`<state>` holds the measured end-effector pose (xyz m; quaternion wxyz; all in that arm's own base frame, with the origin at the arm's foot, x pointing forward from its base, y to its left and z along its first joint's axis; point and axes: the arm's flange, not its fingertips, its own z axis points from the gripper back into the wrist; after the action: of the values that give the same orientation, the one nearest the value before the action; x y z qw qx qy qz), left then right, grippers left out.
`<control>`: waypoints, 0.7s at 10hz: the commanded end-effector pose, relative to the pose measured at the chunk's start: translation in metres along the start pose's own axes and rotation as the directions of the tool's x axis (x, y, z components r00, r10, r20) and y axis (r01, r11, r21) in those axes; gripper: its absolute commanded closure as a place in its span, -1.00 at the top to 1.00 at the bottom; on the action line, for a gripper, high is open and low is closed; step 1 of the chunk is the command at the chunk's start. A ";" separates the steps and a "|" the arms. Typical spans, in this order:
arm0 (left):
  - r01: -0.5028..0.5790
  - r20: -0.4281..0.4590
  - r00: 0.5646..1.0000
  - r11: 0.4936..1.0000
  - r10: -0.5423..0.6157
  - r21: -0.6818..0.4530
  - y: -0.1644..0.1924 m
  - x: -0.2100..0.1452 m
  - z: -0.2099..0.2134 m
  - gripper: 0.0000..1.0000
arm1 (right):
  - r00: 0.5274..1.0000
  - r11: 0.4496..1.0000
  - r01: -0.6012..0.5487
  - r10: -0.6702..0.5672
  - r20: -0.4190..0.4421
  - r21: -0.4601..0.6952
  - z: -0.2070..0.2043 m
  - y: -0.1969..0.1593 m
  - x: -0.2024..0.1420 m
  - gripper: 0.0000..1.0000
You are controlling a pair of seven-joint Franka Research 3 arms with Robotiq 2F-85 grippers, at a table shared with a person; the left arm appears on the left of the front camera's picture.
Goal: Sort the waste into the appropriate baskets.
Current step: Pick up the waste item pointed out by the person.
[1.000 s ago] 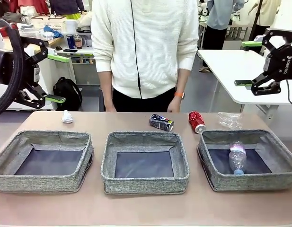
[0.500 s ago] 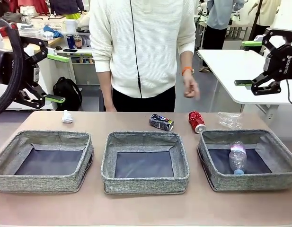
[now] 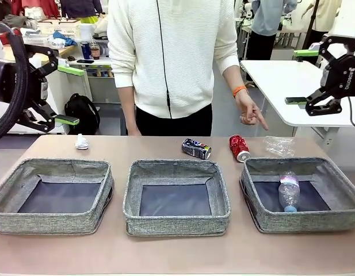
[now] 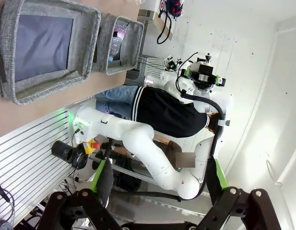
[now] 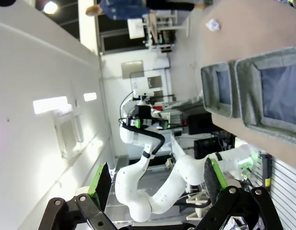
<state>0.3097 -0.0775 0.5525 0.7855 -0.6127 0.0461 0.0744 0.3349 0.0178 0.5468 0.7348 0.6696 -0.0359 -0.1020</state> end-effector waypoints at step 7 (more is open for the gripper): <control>-0.010 0.004 1.000 1.000 0.010 -0.019 -0.003 -0.001 -0.001 1.00 | 0.939 0.737 -0.238 0.342 0.046 -0.632 0.005 0.008 0.027 1.00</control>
<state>0.3097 -0.0775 0.5525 0.7856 -0.6125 0.0459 0.0746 0.3483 0.0149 0.5564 0.8702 0.4812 -0.0952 -0.0466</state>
